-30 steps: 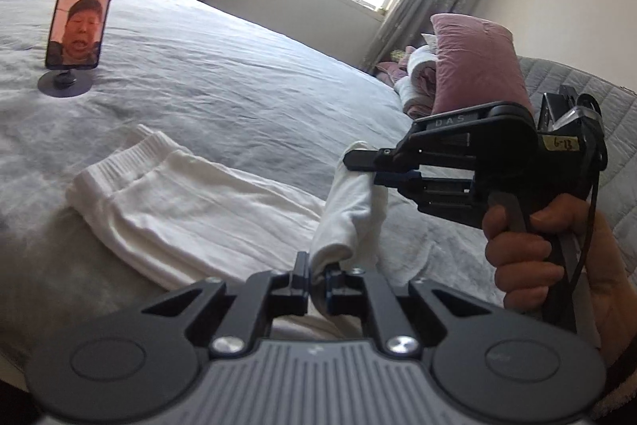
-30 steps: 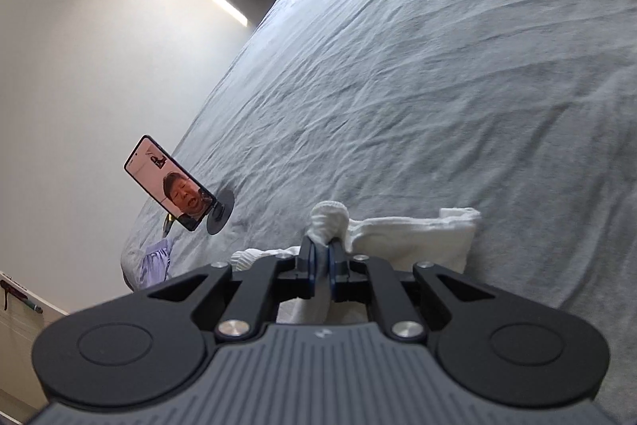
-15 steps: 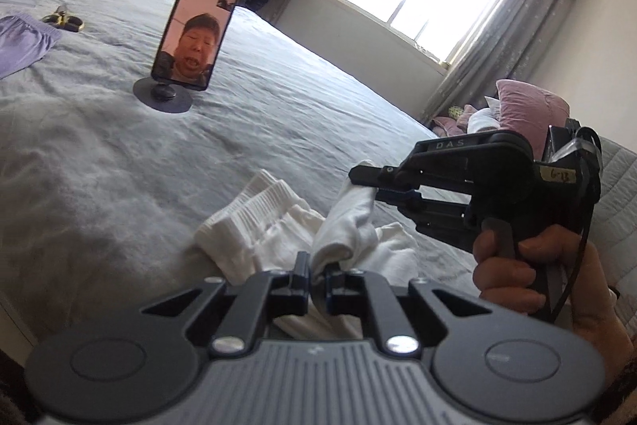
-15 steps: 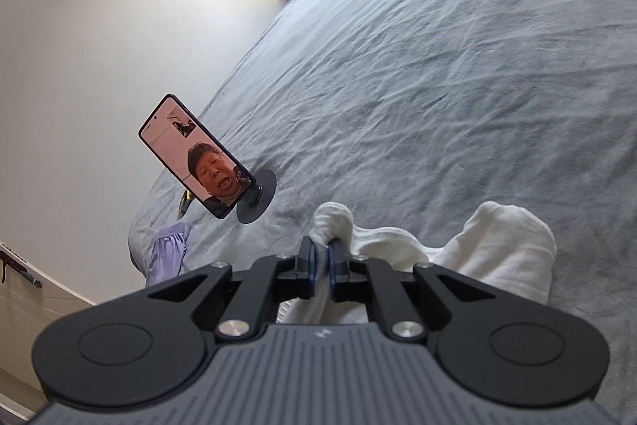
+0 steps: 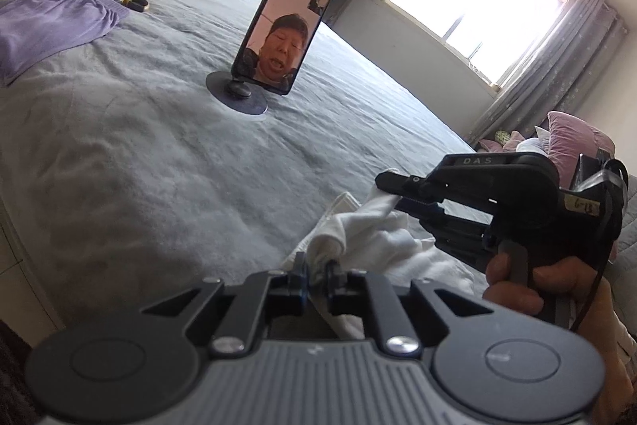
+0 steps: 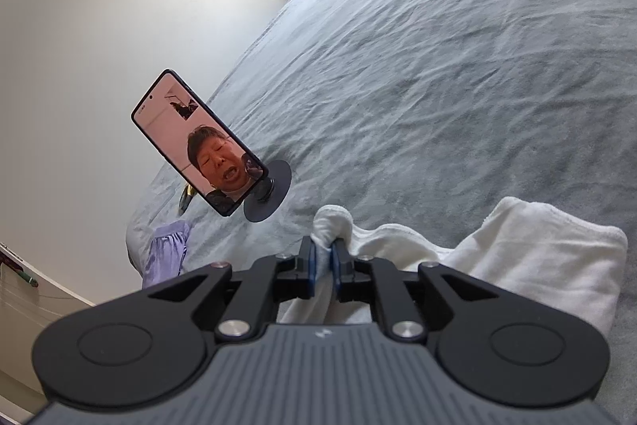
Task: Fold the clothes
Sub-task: 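Fold the pants over with both grippers toward the waistband, then open both grippers and release the folded pants, then withdraw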
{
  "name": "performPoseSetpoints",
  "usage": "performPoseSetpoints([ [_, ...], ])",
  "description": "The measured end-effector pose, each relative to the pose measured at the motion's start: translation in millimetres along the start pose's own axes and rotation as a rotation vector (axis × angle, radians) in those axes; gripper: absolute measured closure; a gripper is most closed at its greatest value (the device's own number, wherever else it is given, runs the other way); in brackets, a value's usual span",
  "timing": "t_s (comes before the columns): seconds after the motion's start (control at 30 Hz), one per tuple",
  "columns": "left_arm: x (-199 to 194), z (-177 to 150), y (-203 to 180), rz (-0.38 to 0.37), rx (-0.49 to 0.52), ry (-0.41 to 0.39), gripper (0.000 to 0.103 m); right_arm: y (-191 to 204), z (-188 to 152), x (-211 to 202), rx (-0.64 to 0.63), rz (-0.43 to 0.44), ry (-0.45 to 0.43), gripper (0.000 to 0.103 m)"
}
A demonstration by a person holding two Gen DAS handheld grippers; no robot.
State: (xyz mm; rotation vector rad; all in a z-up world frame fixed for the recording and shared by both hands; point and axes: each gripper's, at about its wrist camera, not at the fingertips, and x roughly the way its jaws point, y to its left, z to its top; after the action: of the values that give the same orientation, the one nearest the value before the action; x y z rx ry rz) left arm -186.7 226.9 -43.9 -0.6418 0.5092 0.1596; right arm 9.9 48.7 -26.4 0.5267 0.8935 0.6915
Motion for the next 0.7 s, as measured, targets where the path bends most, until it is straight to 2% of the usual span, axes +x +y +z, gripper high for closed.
performPoseSetpoints([
  [0.03,-1.0,0.4,0.4,0.005,0.002,-0.004,0.091,0.0,-0.2,-0.2,0.006,0.003,-0.006,0.086],
  [0.13,-6.2,3.0,-0.2,0.026,0.016,-0.03,0.09,0.9,1.4,-5.1,0.014,0.012,-0.02,0.086],
  [0.2,-8.1,8.6,0.7,0.034,0.014,-0.037,0.084,1.5,3.3,-12.7,0.007,0.006,-0.033,0.083],
  [0.27,-9.1,16.5,1.5,0.05,0.009,-0.045,0.081,0.7,5.5,-23.9,-0.004,-0.006,-0.053,0.069],
  [0.33,-9.6,25.9,-0.8,0.066,0.007,-0.043,0.079,-2.5,8.1,-38.0,-0.016,-0.007,-0.078,0.068],
  [0.47,-6.4,43.7,-14.5,0.054,0.04,-0.022,0.079,-14.4,9.7,-62.3,-0.028,-0.022,-0.112,0.068],
  [0.53,-1.3,51.8,-24.6,0.024,0.079,0.012,0.079,-20.0,8.8,-72.5,-0.043,-0.039,-0.123,0.068],
  [0.7,44.8,61.7,-48.7,-0.146,0.196,0.19,0.079,-30.5,-3.6,-78.9,-0.099,-0.109,-0.114,0.068],
])
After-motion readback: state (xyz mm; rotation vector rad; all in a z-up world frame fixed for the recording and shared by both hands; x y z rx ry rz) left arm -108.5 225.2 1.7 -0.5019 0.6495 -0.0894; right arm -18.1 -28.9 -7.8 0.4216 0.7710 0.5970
